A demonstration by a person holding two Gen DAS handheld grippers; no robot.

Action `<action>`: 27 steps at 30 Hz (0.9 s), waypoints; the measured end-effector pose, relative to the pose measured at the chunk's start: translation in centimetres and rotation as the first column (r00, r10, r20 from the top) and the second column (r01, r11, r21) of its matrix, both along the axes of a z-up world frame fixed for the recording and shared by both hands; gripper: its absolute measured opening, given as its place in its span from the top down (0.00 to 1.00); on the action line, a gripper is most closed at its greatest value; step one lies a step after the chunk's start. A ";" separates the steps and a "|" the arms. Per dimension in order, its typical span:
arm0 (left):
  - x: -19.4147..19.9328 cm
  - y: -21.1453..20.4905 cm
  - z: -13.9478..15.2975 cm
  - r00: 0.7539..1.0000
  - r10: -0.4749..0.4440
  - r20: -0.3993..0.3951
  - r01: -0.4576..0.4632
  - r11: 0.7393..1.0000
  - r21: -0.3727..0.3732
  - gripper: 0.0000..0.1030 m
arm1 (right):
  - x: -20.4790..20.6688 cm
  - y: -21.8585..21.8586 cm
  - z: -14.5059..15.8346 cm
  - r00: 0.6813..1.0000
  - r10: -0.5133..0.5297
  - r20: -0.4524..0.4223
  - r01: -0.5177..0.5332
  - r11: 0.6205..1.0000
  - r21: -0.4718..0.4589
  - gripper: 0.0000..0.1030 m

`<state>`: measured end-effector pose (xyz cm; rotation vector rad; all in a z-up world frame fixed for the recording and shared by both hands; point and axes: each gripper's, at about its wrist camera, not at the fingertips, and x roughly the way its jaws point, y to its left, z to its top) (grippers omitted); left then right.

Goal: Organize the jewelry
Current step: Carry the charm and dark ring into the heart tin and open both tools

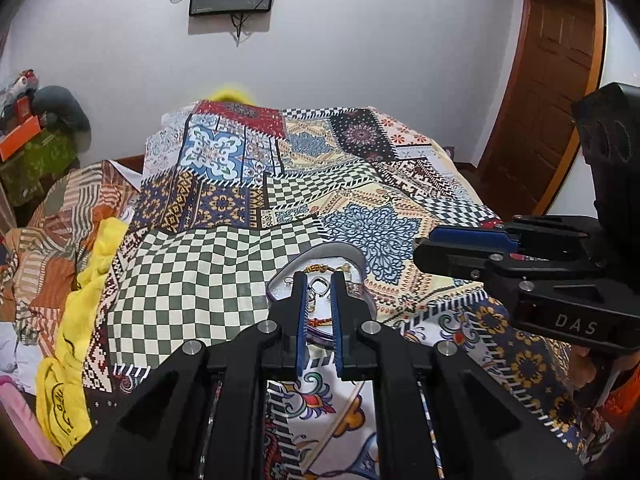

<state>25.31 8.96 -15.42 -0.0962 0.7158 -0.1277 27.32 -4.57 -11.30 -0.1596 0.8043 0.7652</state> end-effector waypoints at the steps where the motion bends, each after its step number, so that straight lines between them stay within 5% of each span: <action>1: 0.3 0.1 -0.2 1.000 -0.001 -0.007 0.001 1.000 -0.007 0.91 | 0.3 0.1 -0.2 1.000 0.000 -0.006 0.000 1.000 -0.003 0.81; 27: 5.8 0.0 -6.0 0.988 -0.048 -0.149 0.046 0.999 -0.016 0.91 | 5.9 4.2 -4.4 0.985 0.032 -0.167 -0.047 0.995 -0.086 0.80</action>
